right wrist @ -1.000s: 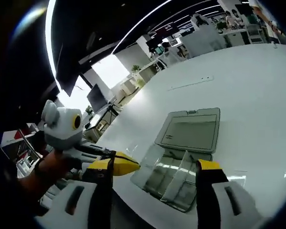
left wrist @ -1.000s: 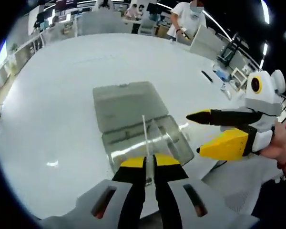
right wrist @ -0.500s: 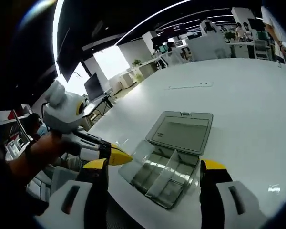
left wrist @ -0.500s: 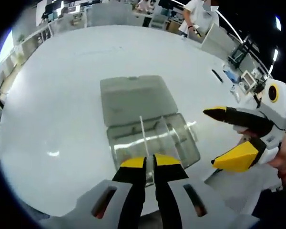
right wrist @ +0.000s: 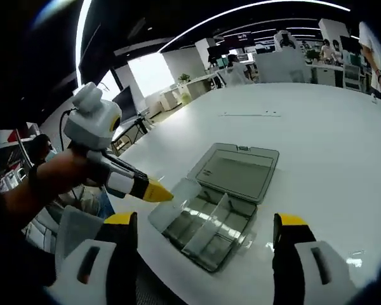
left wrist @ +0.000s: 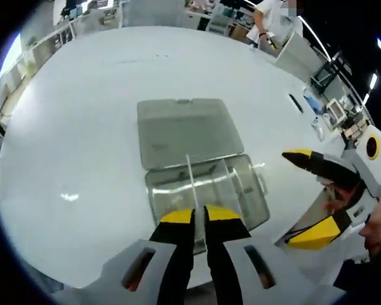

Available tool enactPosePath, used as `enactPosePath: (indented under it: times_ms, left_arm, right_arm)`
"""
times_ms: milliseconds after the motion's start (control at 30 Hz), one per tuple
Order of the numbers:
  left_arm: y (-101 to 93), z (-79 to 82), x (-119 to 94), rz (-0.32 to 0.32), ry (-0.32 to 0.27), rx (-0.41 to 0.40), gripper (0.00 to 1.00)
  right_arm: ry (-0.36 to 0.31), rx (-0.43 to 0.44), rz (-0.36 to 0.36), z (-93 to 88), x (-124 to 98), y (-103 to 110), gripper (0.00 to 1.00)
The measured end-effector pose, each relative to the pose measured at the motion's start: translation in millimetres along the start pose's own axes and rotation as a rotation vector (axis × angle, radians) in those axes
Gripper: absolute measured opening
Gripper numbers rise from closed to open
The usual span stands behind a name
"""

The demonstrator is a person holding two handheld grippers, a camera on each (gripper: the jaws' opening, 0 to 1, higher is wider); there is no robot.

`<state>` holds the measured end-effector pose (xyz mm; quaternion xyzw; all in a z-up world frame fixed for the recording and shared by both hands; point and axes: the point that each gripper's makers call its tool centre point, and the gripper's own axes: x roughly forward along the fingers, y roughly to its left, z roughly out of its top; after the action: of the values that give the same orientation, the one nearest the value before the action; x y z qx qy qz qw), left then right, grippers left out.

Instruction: Insert the divider into the dual guide fixture by aligning both edges with the guide slots and pushing it downward to the bottom, including one-sided entry, uneven engagement, binding, and posture correction.

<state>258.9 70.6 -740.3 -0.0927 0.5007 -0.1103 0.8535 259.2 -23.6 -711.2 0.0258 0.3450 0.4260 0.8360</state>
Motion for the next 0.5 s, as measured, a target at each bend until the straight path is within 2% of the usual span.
enactPosePath:
  times_ms: [233, 400, 500]
  left_arm:
    - [2.5, 1.3, 6.6, 0.014, 0.017, -0.042, 0.04]
    - [7.6, 0.3, 8.8, 0.047, 0.031, -0.017, 0.04]
    - [7.7, 0.0, 9.3, 0.051, 0.034, -0.042, 0.04]
  right_arm:
    - [0.013, 0.009, 0.006, -3.4, 3.1, 0.4, 0.86]
    - [0.013, 0.02, 0.015, -4.6, 4.4, 0.4, 0.86]
    - [0.014, 0.029, 0.019, -6.2, 5.1, -1.4, 0.85]
